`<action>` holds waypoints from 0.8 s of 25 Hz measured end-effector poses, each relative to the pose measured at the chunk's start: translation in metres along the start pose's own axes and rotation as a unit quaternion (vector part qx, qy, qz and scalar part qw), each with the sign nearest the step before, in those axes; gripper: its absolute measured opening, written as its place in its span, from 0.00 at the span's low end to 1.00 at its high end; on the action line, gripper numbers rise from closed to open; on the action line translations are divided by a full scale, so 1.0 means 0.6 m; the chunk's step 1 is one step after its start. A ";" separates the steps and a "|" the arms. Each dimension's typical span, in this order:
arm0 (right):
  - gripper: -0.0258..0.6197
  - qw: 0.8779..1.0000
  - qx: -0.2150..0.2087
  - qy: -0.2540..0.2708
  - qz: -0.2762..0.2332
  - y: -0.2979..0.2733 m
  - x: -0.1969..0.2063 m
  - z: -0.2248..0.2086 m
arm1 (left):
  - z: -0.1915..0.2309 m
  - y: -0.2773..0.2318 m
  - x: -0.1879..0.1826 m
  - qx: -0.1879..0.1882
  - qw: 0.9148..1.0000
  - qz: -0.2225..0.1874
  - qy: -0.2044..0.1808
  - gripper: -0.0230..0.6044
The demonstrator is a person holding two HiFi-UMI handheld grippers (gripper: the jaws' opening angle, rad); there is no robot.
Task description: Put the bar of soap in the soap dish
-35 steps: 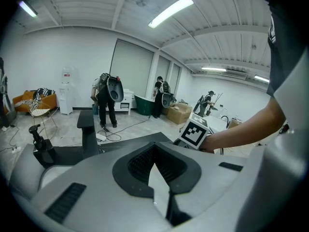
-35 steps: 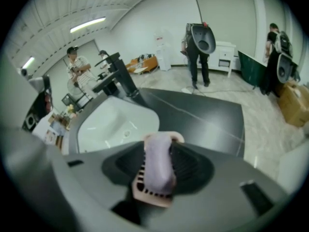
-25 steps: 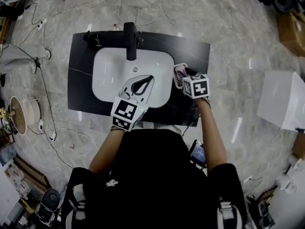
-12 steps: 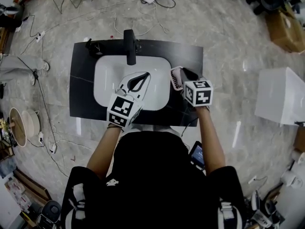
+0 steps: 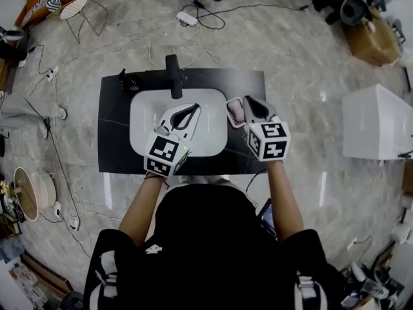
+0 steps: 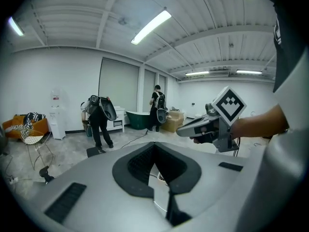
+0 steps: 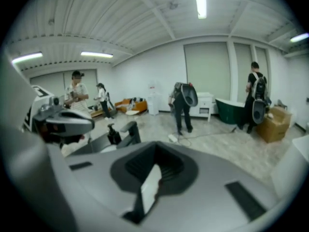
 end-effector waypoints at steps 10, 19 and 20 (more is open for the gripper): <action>0.09 0.993 0.021 0.033 -0.114 0.106 -0.103 0.056 | 0.014 0.065 -0.055 -0.031 0.998 -0.046 -0.030 0.07; 0.09 0.984 0.036 0.049 -0.165 0.178 -0.146 0.087 | -0.004 0.123 -0.124 -0.030 0.993 -0.102 -0.053 0.07; 0.09 0.984 0.036 0.048 -0.170 0.186 -0.150 0.089 | -0.007 0.130 -0.130 -0.030 0.992 -0.108 -0.056 0.07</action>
Point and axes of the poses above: the fingertips, and each gripper's own axes: y backward along the fingers, z to its left, x out of its underside, the point moved 1 cm from there along y, backward along the fingers, and after that the axes turned 5 degrees about z, right-handed, at the moved point
